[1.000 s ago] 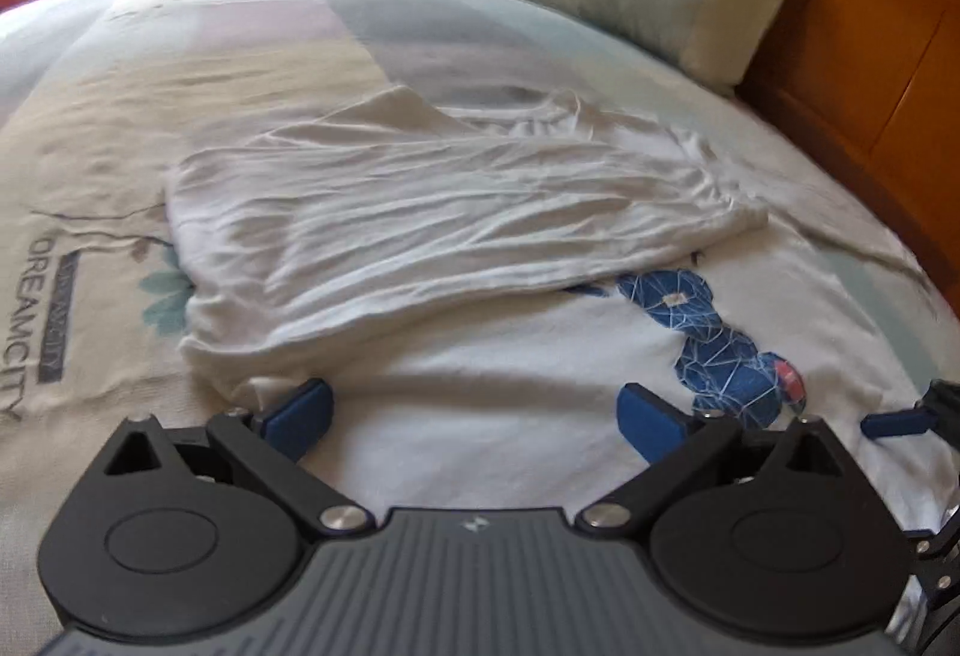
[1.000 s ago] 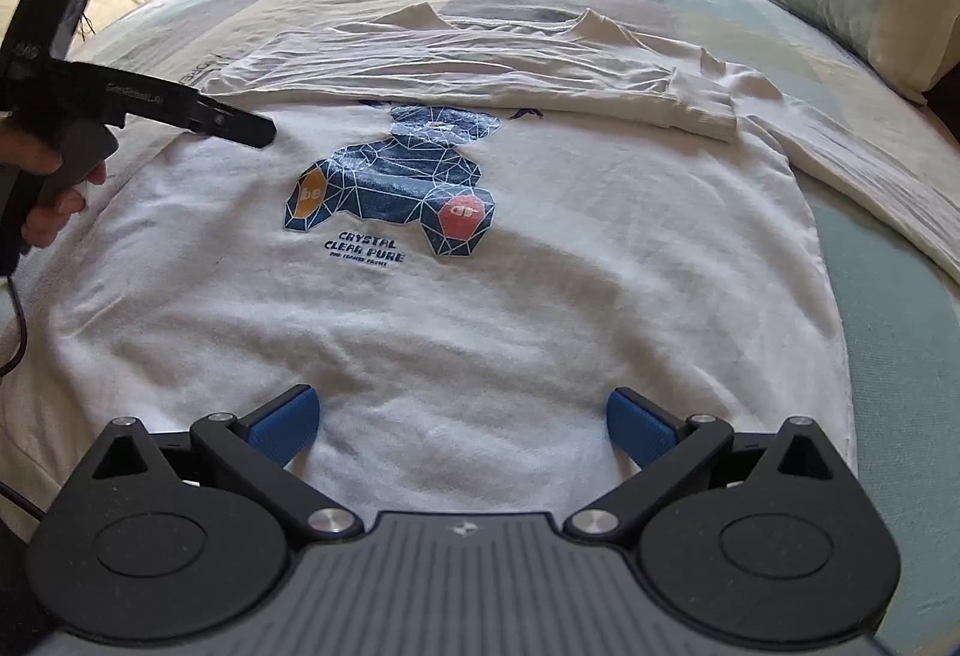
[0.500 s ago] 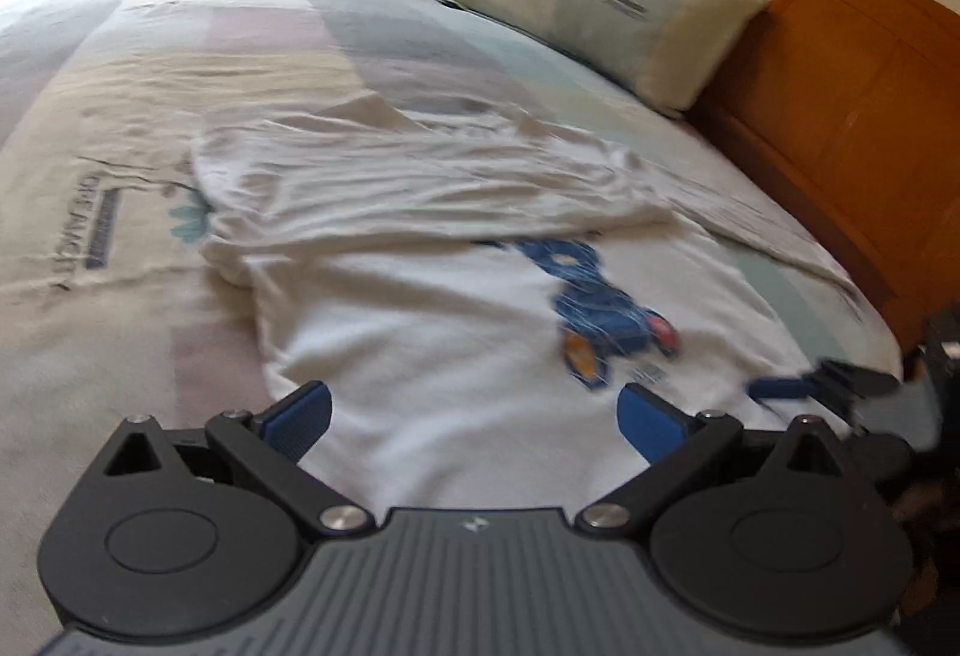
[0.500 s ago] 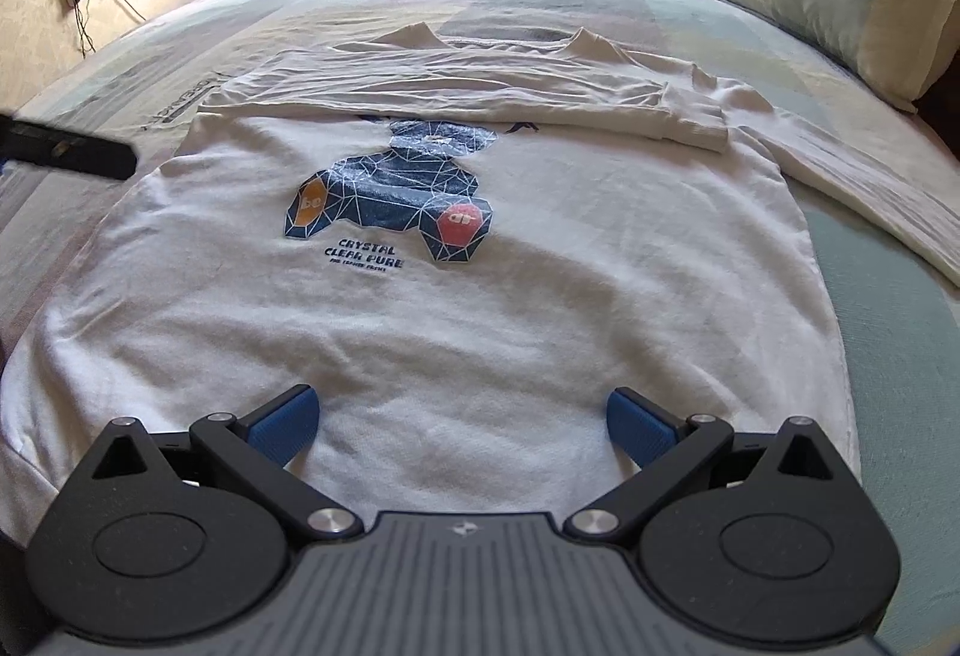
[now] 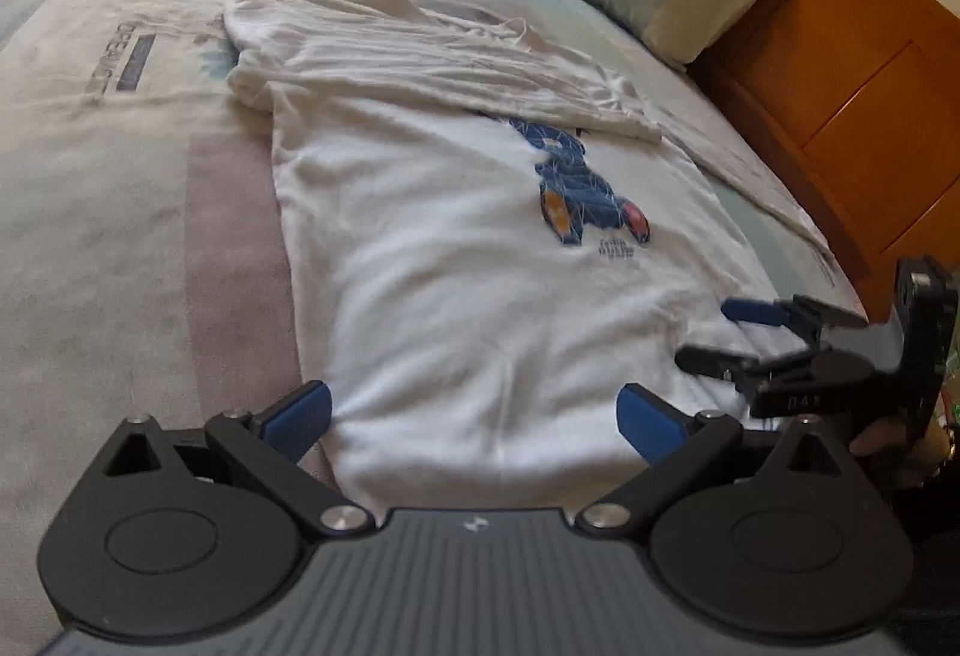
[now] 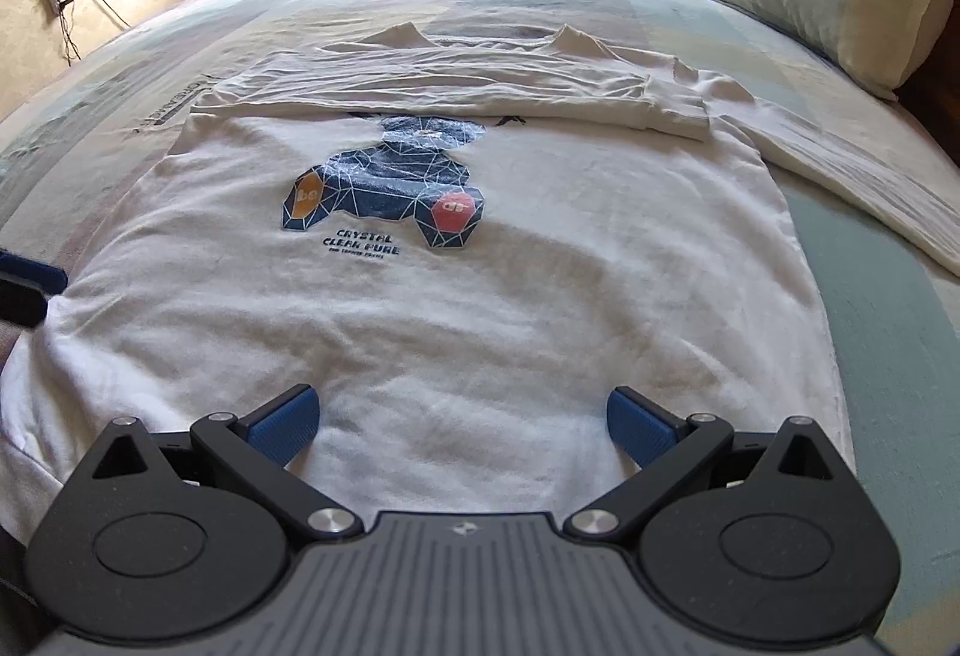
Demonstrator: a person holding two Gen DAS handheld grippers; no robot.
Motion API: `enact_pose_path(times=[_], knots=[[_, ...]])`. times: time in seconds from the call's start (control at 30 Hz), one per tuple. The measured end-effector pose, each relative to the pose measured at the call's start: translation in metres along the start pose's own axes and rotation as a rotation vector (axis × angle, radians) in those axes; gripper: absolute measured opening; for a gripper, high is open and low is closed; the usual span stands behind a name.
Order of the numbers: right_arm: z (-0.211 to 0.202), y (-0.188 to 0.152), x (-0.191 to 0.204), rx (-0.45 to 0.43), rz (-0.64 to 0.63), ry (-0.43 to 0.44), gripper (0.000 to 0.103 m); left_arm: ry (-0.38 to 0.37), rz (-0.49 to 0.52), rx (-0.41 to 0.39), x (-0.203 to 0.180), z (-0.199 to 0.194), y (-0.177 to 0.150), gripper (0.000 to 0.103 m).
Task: Fold clothes
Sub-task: 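Move the open right gripper to the sweatshirt's other side edge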
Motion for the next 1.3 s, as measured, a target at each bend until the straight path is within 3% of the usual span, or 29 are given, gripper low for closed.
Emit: enact_pose_path(times=[0.2, 0.37, 0.4, 0.47, 0.57, 0.63, 0.8, 0.93, 1.2, 1.3], knots=[[-0.001, -0.002, 0.001, 0.002, 0.002, -0.002, 0.103, -0.026, 0.136, -0.116, -0.006, 0.030, 0.069, 0.100], [-0.001, -0.003, 0.001, 0.001, 0.005, -0.008, 0.103, 0.015, 0.193, -0.080, 0.000, 0.088, 0.102, 0.100], [-0.001, -0.003, 0.002, 0.001, 0.005, -0.009, 0.103, 0.057, 0.207, -0.063, 0.004, 0.097, 0.103, 0.100], [-0.001, -0.003, 0.001, 0.002, 0.006, -0.008, 0.103, 0.136, 0.162, -0.028, 0.017, 0.103, 0.100, 0.097], [-0.001, -0.004, 0.001, -0.003, 0.007, -0.008, 0.103, 0.182, 0.119, -0.053, 0.032, 0.080, 0.085, 0.097], [-0.001, -0.005, 0.001, -0.009, 0.007, -0.009, 0.103, 0.160, 0.121, -0.061, 0.034, 0.064, 0.069, 0.098], [-0.001, -0.005, 0.000, -0.010, 0.002, -0.008, 0.103, 0.230, 0.175, -0.040, 0.021, 0.040, 0.052, 0.098], [-0.001, -0.004, 0.001, -0.010, -0.006, -0.007, 0.103, 0.148, 0.282, -0.093, -0.008, 0.027, 0.047, 0.099], [-0.003, -0.005, 0.001, -0.011, -0.021, -0.003, 0.103, 0.099, 0.516, 0.060, -0.043, 0.046, -0.022, 0.100], [-0.009, -0.004, 0.003, 0.021, -0.040, 0.015, 0.103, 0.128, 0.441, 0.071, -0.033, 0.030, -0.025, 0.101]])
Point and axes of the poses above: each gripper's, at about its wrist camera, not at the fingertips, and z roughly the way its jaws point, x to its left, y to its top, the point moved 1 cm from there along z, roughly the way its jaws point, and after that the axes turned 8 degrees about -y, right-handed, at the moved point
